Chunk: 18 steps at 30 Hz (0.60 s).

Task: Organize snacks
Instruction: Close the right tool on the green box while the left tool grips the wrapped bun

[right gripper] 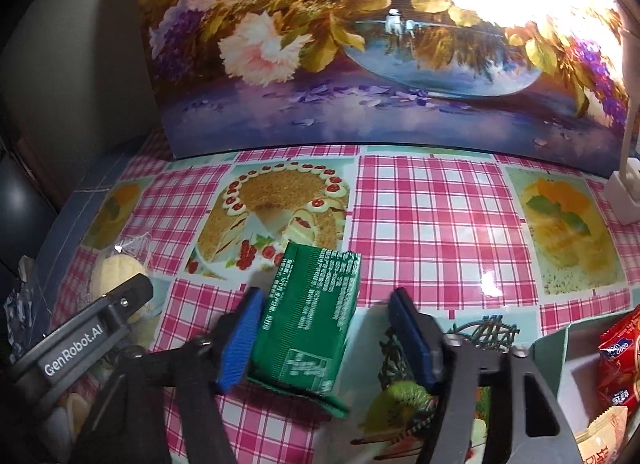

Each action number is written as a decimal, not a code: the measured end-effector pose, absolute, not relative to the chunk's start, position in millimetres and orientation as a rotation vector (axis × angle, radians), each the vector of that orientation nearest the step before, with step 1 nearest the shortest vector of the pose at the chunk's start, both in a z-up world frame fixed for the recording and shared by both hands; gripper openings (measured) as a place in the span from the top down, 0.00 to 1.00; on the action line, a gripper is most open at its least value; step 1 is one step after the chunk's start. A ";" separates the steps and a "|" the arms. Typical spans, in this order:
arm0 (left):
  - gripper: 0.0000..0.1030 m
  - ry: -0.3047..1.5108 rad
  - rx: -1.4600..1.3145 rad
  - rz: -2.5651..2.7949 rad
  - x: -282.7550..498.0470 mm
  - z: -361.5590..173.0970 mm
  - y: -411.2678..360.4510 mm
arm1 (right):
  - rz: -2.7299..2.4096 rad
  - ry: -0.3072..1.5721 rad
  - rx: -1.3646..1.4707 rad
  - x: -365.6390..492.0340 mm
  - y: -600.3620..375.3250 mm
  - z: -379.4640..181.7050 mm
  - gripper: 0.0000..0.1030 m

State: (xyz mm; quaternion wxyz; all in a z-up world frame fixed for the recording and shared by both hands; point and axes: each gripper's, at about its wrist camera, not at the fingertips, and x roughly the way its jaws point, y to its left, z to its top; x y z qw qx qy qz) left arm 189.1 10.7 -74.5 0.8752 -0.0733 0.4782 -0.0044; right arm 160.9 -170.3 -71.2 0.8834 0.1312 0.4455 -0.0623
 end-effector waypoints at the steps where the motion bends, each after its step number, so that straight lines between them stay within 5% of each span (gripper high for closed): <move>1: 0.36 0.999 -0.152 -0.006 189.2 -74.3 10.8 | -0.131 0.928 0.279 160.6 -171.6 -70.8 0.49; 18: 0.47 0.999 -0.187 0.004 188.1 -65.3 16.3 | -0.105 0.924 0.321 154.7 -175.4 -57.8 0.59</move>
